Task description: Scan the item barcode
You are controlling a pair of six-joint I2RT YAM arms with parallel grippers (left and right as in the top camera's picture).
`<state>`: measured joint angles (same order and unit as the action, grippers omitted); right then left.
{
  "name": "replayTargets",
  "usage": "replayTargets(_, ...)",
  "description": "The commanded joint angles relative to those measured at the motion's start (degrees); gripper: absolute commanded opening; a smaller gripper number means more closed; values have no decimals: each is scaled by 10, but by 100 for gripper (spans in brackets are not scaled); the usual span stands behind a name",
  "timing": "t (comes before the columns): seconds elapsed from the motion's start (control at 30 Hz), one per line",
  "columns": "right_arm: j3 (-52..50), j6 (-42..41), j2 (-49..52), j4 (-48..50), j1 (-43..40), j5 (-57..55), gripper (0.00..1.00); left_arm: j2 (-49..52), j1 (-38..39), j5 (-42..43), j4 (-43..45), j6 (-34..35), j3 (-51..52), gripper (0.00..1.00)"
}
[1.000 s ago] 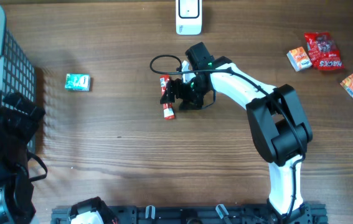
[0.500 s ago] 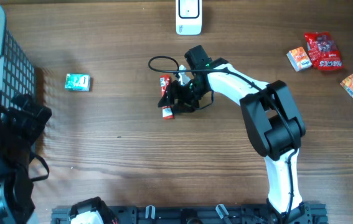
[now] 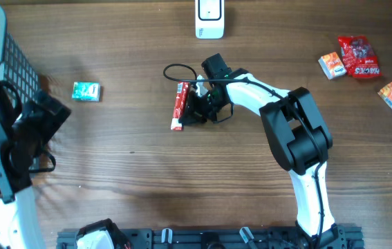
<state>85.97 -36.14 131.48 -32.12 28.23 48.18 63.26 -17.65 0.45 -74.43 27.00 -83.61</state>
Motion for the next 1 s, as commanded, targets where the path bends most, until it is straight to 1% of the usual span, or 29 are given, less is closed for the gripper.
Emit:
replayTargets(0.0, -20, -25, 52, -4, 6, -118, 4, 25, -1, 150, -2, -94, 0, 100)
replayTargets(0.07, -20, -26, 52, -5, 5, -118, 4, 40, -1, 180, -7, -115, 0, 100)
replayTargets(0.17, -20, -20, 48, -10, 0, -113, 4, 64, 1, 182, -26, -119, 0, 100)
replayTargets(0.2, -20, -7, 44, -12, -4, -106, 4, 73, 4, 182, -34, -119, 1, 100)
replayTargets(0.3, -20, 49, 13, -18, -16, -69, 4, 102, 22, 182, -54, -149, 1, 100)
replayTargets(0.37, -20, 94, -13, -16, -20, -43, 4, 118, 37, 182, -56, -148, 1, 100)
replayTargets(0.43, -20, 121, -43, -26, -23, -42, 4, 130, 54, 182, -53, -148, 1, 100)
replayTargets(0.57, -20, 137, -81, -44, -23, -42, 4, 148, 94, 193, -42, -148, 1, 100)
replayTargets(0.73, -20, 143, -83, -61, -23, -42, 4, 179, 147, 208, -17, -146, 2, 100)
replayTargets(0.87, -20, 153, -83, -79, -23, -38, 4, 227, 165, 208, -14, -146, 2, 100)
replayTargets(0.97, -20, 181, -83, -83, -24, -3, 4, 273, 171, 226, -14, -146, 2, 100)
